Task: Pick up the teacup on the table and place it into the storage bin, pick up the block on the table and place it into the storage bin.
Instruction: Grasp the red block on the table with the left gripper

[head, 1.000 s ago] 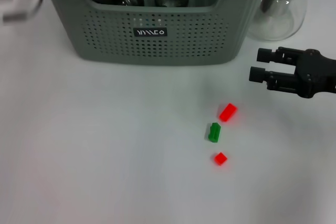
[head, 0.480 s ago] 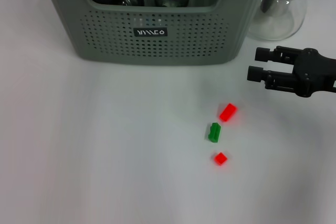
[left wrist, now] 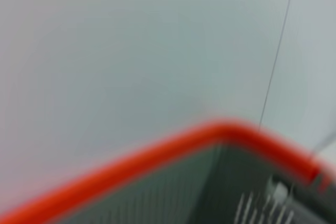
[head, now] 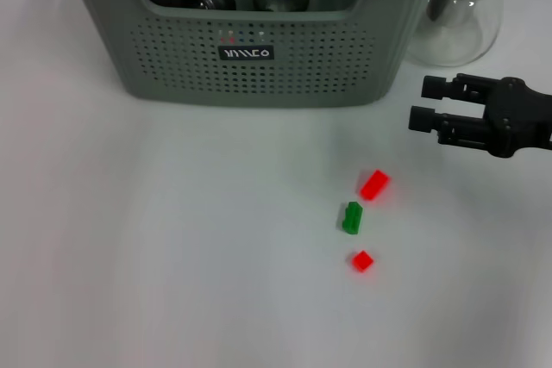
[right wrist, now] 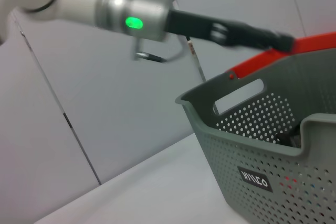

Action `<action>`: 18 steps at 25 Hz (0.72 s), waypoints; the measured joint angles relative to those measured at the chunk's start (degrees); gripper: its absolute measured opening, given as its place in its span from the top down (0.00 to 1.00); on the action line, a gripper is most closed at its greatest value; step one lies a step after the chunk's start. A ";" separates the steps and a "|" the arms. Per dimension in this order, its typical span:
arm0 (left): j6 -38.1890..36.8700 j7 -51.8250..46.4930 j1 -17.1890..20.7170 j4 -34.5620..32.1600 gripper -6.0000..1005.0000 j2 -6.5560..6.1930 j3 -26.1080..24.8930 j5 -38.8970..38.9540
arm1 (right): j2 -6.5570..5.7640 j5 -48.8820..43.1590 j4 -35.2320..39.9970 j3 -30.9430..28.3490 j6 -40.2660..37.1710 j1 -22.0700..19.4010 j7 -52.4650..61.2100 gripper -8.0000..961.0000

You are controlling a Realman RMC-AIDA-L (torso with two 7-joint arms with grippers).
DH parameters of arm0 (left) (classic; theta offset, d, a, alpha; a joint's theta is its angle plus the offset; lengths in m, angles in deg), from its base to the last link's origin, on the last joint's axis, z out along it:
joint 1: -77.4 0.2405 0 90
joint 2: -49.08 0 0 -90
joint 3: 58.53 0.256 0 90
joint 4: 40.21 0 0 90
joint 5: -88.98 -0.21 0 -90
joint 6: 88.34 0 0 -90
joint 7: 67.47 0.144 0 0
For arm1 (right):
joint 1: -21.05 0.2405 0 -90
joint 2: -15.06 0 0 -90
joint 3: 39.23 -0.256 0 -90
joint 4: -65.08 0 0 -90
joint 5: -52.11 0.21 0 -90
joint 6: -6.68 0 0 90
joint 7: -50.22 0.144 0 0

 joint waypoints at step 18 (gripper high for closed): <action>-35.66 86.84 28.07 38.29 0.12 3.01 -24.19 27.62 | 0.12 -0.01 -0.02 -0.23 0.56 0.02 0.21 0.24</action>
